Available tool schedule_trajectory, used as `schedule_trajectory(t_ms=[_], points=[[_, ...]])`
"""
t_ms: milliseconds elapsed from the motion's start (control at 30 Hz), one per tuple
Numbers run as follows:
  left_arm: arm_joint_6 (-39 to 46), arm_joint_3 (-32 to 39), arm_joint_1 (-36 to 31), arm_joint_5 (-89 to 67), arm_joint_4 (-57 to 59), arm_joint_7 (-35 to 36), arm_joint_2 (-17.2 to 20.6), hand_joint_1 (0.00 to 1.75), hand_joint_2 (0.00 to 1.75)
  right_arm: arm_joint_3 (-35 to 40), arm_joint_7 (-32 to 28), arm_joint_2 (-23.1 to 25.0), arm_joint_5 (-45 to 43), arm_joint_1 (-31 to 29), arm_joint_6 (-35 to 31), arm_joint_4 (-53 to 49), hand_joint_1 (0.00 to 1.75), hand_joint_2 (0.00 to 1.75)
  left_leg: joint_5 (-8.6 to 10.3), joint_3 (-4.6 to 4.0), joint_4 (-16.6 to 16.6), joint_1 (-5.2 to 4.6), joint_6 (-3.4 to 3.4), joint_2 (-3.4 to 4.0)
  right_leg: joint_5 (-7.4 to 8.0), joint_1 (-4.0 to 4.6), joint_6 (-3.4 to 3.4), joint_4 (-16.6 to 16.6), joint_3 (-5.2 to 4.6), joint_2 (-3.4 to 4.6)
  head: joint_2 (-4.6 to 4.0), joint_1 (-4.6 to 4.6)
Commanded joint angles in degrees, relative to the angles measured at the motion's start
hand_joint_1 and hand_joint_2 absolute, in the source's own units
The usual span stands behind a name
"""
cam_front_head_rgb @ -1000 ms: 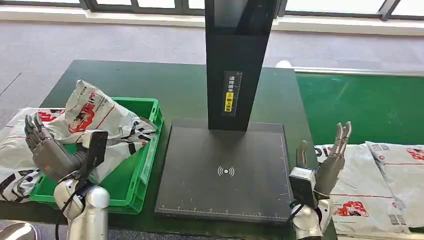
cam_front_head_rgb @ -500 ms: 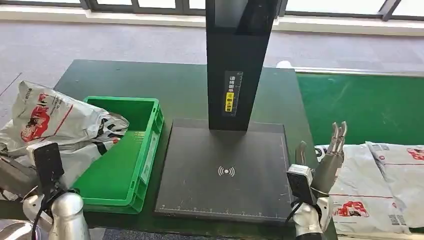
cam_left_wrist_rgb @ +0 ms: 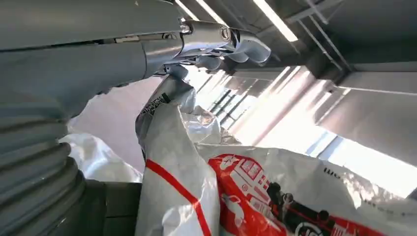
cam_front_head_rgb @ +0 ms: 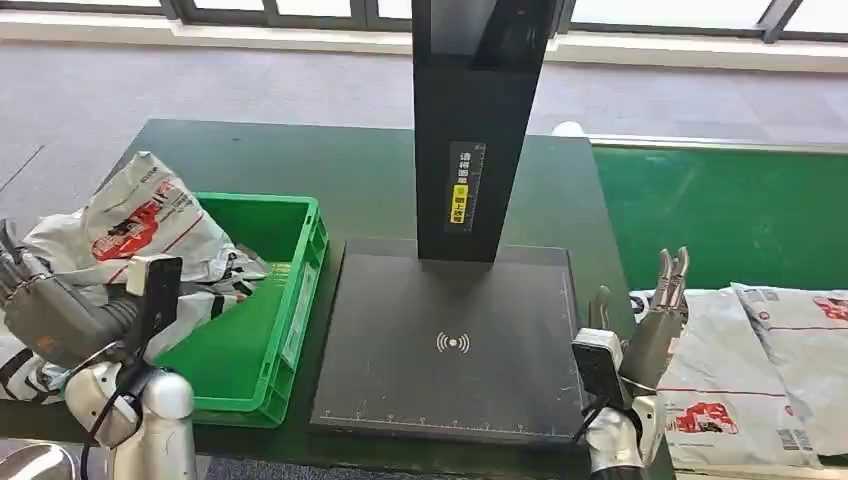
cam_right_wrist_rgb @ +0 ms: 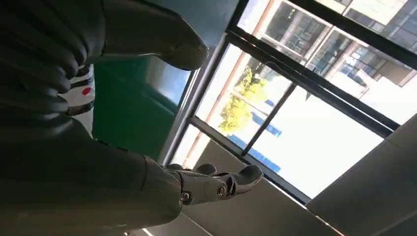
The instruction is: Moved the parcel from conveyor to table for the left to box.
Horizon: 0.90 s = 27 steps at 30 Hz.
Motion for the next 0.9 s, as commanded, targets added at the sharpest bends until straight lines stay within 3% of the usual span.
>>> schedule_trajectory(t_ms=[33, 500, 633, 733, 900], points=[[-0.24, -8.76, 2.15, -7.22, 6.56, 5.52, -2.32, 0.0, 1.75, -4.95, 0.11, 1.62, 0.44, -1.25, 0.7, 1.47, 0.0, 1.75, 0.0, 0.14, -0.11, -0.05, 0.01, -0.04, -0.03, -0.04, -0.03, -0.1, 0.13, -0.09, 0.0, 0.0], [-0.24, -8.8, 2.05, -7.53, 7.0, 5.88, -2.32, 0.0, 1.75, -5.12, 0.11, 1.65, 0.37, -1.04, 0.78, 1.23, 0.0, 1.75, -0.03, 0.13, -0.09, -0.03, 0.01, 0.06, -0.02, -0.02, -0.04, -0.1, 0.1, 0.0, 0.0, 0.0], [-0.24, -6.43, 3.36, -3.19, 1.64, 5.0, -2.32, 0.0, 1.75, -5.28, 0.11, 1.97, 0.91, -0.86, 1.27, 1.44, 0.0, 1.75, 0.0, 0.25, -0.26, -0.03, -0.01, 0.08, 0.0, -0.02, -0.08, -0.29, 0.24, -0.03, 0.0, 0.0], [-0.24, -7.63, 3.47, -12.12, 7.68, 10.49, -2.04, 0.0, 1.75, -4.94, 0.11, 1.59, 0.46, -0.78, 0.6, 1.86, 0.0, 1.75, -0.05, 0.22, -0.18, -0.04, -0.01, 0.2, -0.01, -0.02, -0.06, -0.18, 0.18, 0.12, 0.0, 0.0], [-0.24, -9.19, 3.51, -9.73, 5.98, 12.71, -1.13, 0.0, 1.75, -6.22, 0.11, 2.4, 1.83, -0.72, 2.22, 1.19, 0.0, 1.75, -0.03, 0.16, -0.12, -0.04, -0.01, 0.05, -0.03, -0.03, -0.04, -0.11, 0.15, 0.03, -0.02, 0.0]])
